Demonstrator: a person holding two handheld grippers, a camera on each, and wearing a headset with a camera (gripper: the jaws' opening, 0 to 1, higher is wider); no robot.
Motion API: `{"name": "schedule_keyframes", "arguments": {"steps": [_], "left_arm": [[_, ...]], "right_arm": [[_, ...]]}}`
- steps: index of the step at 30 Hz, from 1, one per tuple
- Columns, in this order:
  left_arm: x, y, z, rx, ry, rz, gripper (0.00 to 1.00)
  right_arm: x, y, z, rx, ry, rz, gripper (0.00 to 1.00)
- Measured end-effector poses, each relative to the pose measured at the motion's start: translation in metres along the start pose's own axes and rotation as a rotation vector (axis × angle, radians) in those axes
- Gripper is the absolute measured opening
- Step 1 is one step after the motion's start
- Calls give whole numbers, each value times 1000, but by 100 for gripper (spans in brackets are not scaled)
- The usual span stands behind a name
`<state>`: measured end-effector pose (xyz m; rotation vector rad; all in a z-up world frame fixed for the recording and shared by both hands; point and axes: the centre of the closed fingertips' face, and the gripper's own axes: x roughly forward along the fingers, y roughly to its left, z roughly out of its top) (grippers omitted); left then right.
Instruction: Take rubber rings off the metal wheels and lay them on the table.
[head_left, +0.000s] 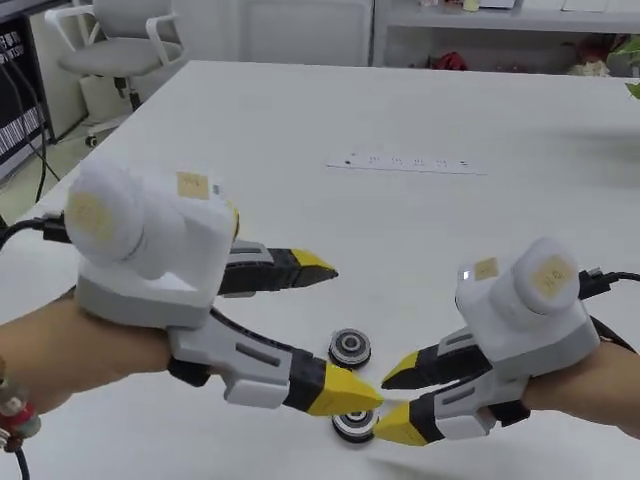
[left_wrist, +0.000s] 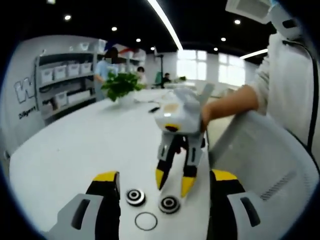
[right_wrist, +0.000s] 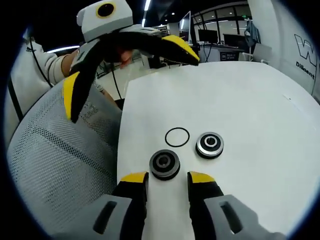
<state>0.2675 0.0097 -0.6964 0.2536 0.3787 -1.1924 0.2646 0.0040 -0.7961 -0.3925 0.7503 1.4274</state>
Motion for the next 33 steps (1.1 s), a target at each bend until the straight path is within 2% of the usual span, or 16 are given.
{"name": "schedule_keyframes", "arguments": {"steps": [6,12,14,16,18,19,21,25,28,33], "left_arm": [[7,-3,-26,11,29,-10,67],[15,-3,-40,38,40,-17,58],[19,-5,-44,21,42,-27,55],[21,-7,-49,32,49,-29,53],[23,-7,-51,46,51,-30,52],[24,-7,-52,35,50,-32,52],[25,-8,-54,-25,45,-47,50],[28,-8,-57,-55,38,-45,46],[30,-7,-61,-38,54,-32,37],[34,-4,-67,-23,67,-23,33]], "right_arm": [[3,1,-4,-2,10,11,28],[6,0,-9,0,20,14,28],[6,0,-10,1,22,13,28],[6,-1,-10,1,21,12,28],[6,-1,-10,1,20,11,27],[6,-1,-10,0,19,11,27],[7,-1,-10,1,18,12,27],[9,1,-11,1,21,23,27],[10,3,-11,-4,19,29,26],[11,3,-10,-13,19,29,26]]}}
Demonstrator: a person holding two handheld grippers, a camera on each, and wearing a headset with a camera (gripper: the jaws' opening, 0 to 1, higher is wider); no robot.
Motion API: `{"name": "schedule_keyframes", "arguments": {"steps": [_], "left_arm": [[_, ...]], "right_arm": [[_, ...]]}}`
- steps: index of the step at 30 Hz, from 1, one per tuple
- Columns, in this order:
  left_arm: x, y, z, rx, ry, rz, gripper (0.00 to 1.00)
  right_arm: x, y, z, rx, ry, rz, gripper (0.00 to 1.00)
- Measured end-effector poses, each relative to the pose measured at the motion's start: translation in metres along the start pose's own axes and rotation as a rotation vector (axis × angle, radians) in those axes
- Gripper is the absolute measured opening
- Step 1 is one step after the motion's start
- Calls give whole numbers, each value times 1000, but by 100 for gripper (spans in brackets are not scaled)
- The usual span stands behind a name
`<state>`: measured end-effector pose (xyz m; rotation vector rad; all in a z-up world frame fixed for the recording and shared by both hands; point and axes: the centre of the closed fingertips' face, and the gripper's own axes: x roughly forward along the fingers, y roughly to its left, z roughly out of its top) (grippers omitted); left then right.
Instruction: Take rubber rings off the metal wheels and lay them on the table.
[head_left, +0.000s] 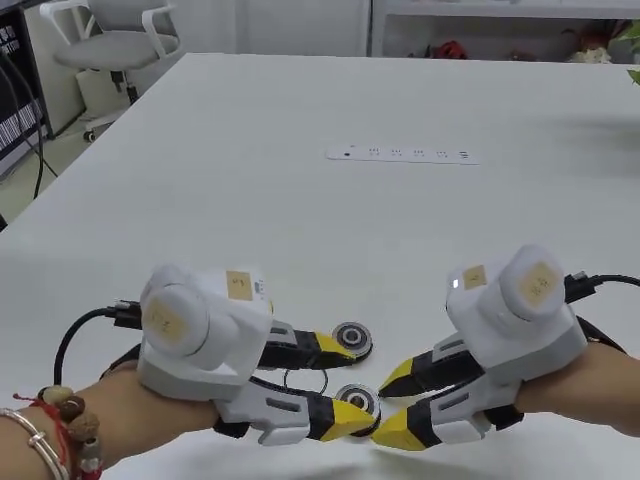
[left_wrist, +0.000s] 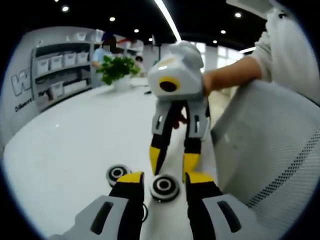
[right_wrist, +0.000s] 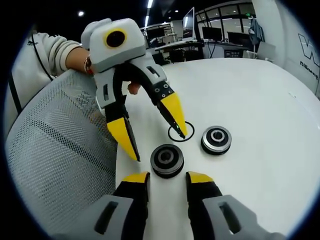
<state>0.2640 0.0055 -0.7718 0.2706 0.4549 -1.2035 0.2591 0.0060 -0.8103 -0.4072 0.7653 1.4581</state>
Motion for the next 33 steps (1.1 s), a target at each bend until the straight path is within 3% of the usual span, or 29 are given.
{"name": "schedule_keyframes", "arguments": {"steps": [5,12,24,33], "left_arm": [[1,5,-10,-31,14,8,26],[2,9,-15,-60,18,20,23],[5,2,-16,-54,17,-2,19],[4,2,-20,-7,42,6,16]], "right_arm": [[1,2,1,-5,-2,7,25],[2,2,1,-19,-6,8,23],[3,1,0,-31,-13,-1,20],[2,-3,0,-37,-15,-10,17]]}}
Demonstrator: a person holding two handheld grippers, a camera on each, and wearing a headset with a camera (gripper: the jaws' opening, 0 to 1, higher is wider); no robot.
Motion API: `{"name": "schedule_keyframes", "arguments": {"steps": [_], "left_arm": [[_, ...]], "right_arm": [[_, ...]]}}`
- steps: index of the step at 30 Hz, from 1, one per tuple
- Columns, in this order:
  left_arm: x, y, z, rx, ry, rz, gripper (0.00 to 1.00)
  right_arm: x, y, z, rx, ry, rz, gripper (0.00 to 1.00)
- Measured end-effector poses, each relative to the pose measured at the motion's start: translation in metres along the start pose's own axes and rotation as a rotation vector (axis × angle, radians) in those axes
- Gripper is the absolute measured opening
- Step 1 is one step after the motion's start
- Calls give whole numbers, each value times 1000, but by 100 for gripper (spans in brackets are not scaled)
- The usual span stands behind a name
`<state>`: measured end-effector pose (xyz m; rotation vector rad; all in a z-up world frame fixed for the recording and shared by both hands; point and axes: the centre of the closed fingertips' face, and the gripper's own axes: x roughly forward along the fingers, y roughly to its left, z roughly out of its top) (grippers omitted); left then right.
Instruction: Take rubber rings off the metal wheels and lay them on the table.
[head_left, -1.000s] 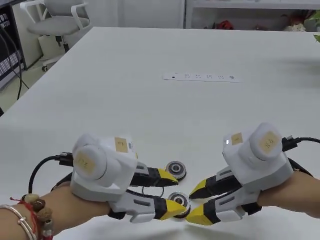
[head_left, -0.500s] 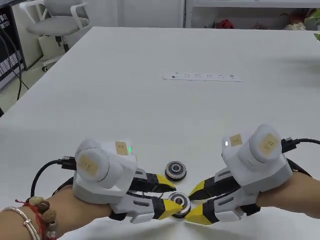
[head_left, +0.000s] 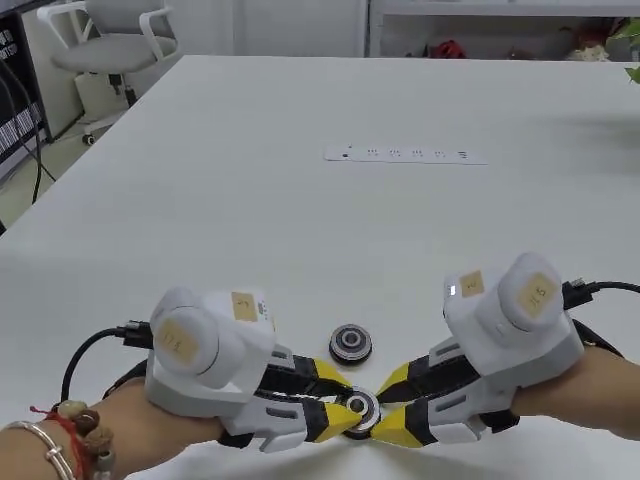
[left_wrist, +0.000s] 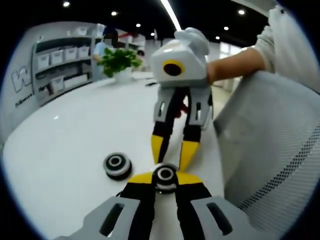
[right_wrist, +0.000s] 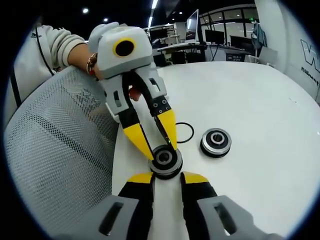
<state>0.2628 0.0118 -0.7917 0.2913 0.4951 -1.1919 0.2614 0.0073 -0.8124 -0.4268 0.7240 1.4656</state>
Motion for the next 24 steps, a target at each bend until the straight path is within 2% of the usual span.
{"name": "schedule_keyframes", "arguments": {"steps": [3,9,13,17,24], "left_arm": [[1,-2,2,46,2,0,15],[2,-3,4,31,3,1,14],[2,0,5,50,5,9,14],[3,3,5,44,8,21,14],[3,9,5,39,7,36,14]], "right_arm": [[0,-1,0,-7,1,-2,17],[0,-1,-1,-32,3,-7,13],[-1,-1,0,-75,2,-19,11],[-2,-8,1,-81,-2,-44,3],[-2,-16,2,-60,1,-86,1]]}}
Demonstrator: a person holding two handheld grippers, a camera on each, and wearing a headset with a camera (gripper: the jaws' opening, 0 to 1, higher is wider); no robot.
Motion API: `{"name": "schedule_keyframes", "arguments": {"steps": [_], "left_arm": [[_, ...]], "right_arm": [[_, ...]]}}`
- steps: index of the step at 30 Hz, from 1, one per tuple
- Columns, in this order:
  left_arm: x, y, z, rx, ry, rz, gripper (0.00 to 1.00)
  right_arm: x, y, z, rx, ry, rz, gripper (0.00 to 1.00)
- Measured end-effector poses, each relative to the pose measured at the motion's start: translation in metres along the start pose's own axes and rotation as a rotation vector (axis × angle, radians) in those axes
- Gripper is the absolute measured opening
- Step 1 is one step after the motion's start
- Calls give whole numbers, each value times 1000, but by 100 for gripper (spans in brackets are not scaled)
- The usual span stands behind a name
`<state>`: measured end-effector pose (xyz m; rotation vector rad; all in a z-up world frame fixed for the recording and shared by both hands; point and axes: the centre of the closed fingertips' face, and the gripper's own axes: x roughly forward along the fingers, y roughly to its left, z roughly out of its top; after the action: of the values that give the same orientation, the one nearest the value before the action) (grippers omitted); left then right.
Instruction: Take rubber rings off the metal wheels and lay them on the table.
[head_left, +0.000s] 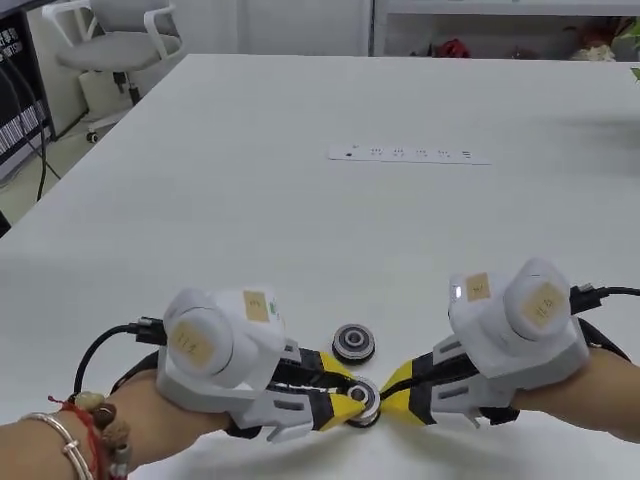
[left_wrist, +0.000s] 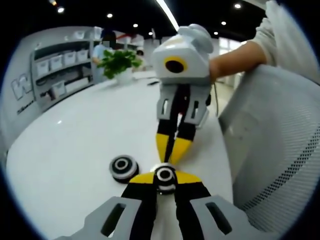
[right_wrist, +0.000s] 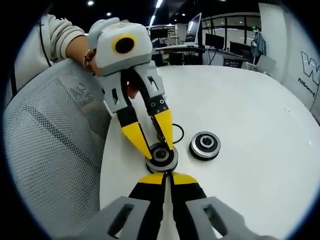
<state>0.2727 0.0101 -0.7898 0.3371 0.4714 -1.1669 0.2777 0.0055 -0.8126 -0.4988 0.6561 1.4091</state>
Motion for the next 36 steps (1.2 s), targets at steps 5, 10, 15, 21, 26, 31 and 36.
{"name": "schedule_keyframes", "arguments": {"steps": [5,10,15,21,26,31,36], "left_arm": [[1,2,0,-7,-3,11,14],[0,2,-1,-9,-6,14,14],[-1,4,-2,-15,-12,18,14],[0,4,-2,-20,-22,22,14],[0,4,-1,-21,-24,23,14],[1,4,0,-22,-26,24,14],[1,5,0,-21,-27,23,14]], "right_arm": [[0,-4,-1,47,12,-14,0],[-1,-7,0,124,5,-17,0],[-3,-11,1,226,-34,-9,0],[-5,-16,4,397,-57,-13,0],[-6,-15,4,512,-71,2,0],[-10,-16,7,595,-108,32,0],[-10,-11,13,639,-128,53,0]]}}
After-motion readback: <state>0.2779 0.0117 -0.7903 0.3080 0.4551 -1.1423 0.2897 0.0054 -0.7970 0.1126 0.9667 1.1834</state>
